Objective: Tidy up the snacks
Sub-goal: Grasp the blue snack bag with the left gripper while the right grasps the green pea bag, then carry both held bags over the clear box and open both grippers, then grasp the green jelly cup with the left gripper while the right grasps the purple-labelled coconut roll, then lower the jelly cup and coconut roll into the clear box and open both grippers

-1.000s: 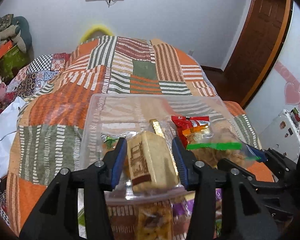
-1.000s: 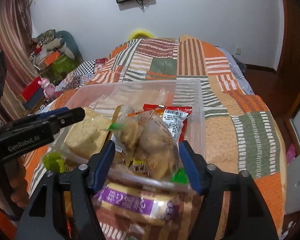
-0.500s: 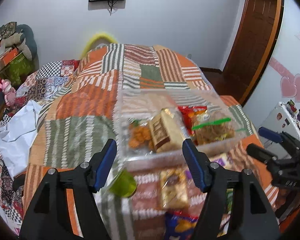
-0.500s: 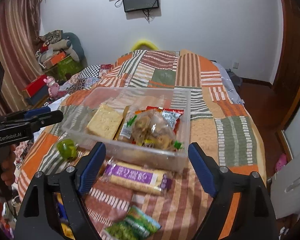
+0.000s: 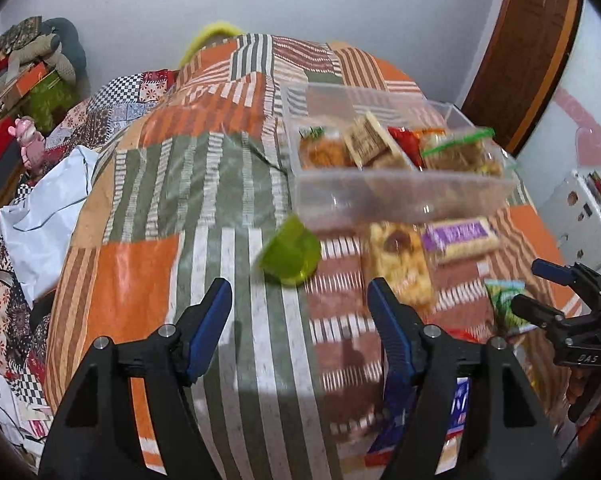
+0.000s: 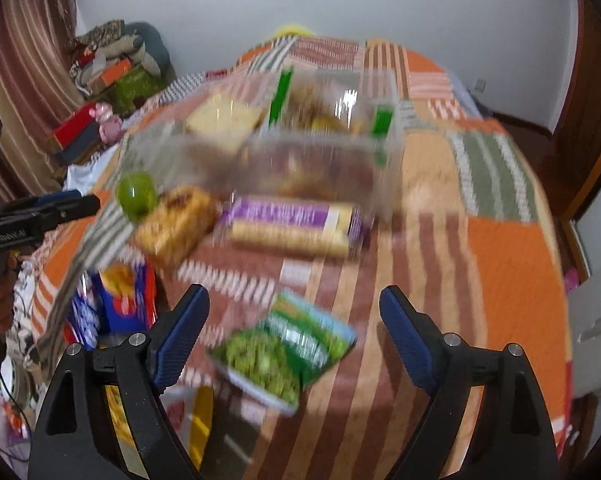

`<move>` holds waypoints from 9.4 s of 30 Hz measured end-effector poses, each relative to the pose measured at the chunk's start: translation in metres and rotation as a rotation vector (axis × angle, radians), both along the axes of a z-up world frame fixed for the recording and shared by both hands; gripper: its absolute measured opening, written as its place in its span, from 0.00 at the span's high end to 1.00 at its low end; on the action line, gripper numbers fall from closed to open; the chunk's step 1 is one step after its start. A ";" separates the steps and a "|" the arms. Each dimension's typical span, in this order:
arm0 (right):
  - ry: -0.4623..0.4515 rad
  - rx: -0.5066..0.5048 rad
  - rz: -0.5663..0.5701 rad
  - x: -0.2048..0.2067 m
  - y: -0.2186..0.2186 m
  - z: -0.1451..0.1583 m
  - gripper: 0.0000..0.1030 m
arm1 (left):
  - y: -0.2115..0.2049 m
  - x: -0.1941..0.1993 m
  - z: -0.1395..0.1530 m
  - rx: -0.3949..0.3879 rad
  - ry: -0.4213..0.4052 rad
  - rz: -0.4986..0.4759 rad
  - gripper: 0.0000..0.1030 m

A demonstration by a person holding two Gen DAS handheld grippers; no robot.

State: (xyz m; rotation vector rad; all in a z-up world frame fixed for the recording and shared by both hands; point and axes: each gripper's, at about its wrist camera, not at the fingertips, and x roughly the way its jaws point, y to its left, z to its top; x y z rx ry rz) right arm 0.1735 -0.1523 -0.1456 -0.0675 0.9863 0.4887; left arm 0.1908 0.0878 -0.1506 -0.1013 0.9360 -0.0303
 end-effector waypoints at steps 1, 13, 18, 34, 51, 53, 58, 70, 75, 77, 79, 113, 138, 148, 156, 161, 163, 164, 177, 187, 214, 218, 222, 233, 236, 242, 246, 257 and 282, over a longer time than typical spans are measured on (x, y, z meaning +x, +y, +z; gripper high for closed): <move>0.009 -0.010 0.008 -0.002 0.001 -0.004 0.17 | -0.004 -0.005 -0.001 0.005 -0.001 -0.012 0.32; 0.031 0.003 0.005 -0.004 -0.016 -0.007 0.55 | -0.059 -0.033 0.014 -0.042 -0.026 -0.148 0.14; 0.034 0.002 0.015 -0.012 -0.023 -0.006 0.64 | -0.075 -0.034 0.003 -0.043 0.014 -0.184 0.13; 0.046 0.033 0.006 0.008 -0.012 -0.007 0.30 | -0.068 -0.024 -0.045 -0.128 0.099 -0.120 0.21; 0.030 0.100 -0.001 0.002 -0.021 -0.003 0.72 | -0.063 -0.038 -0.008 -0.084 -0.027 -0.110 0.33; 0.023 0.114 -0.003 0.001 -0.024 0.001 0.74 | -0.059 -0.038 0.001 -0.088 -0.046 -0.102 0.33; -0.017 0.143 -0.006 0.001 -0.027 0.018 0.75 | -0.051 -0.034 0.019 -0.082 -0.093 -0.081 0.33; -0.137 0.214 0.006 0.015 -0.014 0.063 0.75 | -0.033 -0.005 0.052 -0.088 -0.173 -0.013 0.33; -0.185 0.237 0.005 0.026 -0.008 0.078 0.75 | -0.023 0.012 0.067 -0.094 -0.205 0.014 0.33; -0.201 0.248 0.002 0.031 -0.005 0.083 0.75 | -0.020 0.020 0.073 -0.089 -0.217 0.025 0.33; -0.217 0.255 -0.004 0.039 -0.001 0.089 0.75 | -0.018 0.029 0.078 -0.078 -0.230 0.035 0.33; -0.123 0.104 0.001 0.139 0.062 0.050 0.72 | -0.023 0.185 0.020 -0.037 -0.076 0.083 0.32; -0.179 0.122 0.031 0.063 -0.002 0.073 0.48 | 0.002 0.072 0.047 -0.017 -0.108 0.028 0.21; -0.026 0.058 0.070 0.056 -0.004 0.014 0.42 | 0.020 0.056 -0.011 -0.024 0.032 0.046 0.21; 0.003 0.053 0.066 0.071 0.008 0.000 0.42 | 0.017 0.076 -0.040 -0.028 0.059 0.076 0.23; 0.038 0.051 0.079 0.072 0.013 -0.016 0.33 | 0.016 0.083 -0.055 -0.057 0.092 0.059 0.51; 0.040 0.059 0.084 0.068 0.014 -0.016 0.32 | 0.017 0.080 -0.058 -0.065 0.084 0.070 0.52; 0.046 0.056 0.098 0.066 0.013 -0.015 0.31 | 0.018 0.078 -0.056 -0.069 0.079 0.069 0.53; 0.022 0.043 0.206 0.030 0.016 0.009 0.31 | 0.002 0.010 -0.045 -0.038 0.065 -0.006 0.54; 0.084 -0.046 0.300 0.063 0.055 -0.022 0.26 | -0.019 -0.010 -0.042 -0.059 0.071 -0.047 0.54; -0.078 0.138 0.130 0.015 -0.014 0.040 0.64 | -0.014 0.001 0.018 -0.099 -0.070 -0.021 0.62; -0.143 0.158 0.096 0.019 -0.015 0.059 0.64 | -0.014 0.006 0.036 -0.098 -0.118 -0.019 0.62; -0.184 0.187 0.060 0.028 -0.016 0.071 0.64 | -0.015 0.018 0.055 -0.095 -0.165 -0.017 0.62; -0.243 0.188 -0.028 0.072 -0.016 0.084 0.64 | -0.013 0.069 0.066 -0.100 -0.201 0.017 0.62; -0.241 0.175 -0.060 0.088 -0.015 0.078 0.64 | -0.014 0.082 0.064 -0.105 -0.205 0.021 0.62; -0.212 0.148 -0.099 0.116 -0.007 0.062 0.64 | -0.016 0.108 0.055 -0.106 -0.194 0.025 0.62; -0.186 0.142 -0.113 0.129 -0.003 0.055 0.64 | -0.017 0.125 0.043 -0.105 -0.169 0.036 0.62; -0.161 0.091 -0.102 0.133 0.009 0.045 0.62 | -0.021 0.138 0.019 -0.095 -0.091 0.035 0.62; -0.187 0.125 0.079 0.009 0.010 0.084 0.31 | -0.029 0.018 0.080 -0.055 -0.192 -0.013 0.31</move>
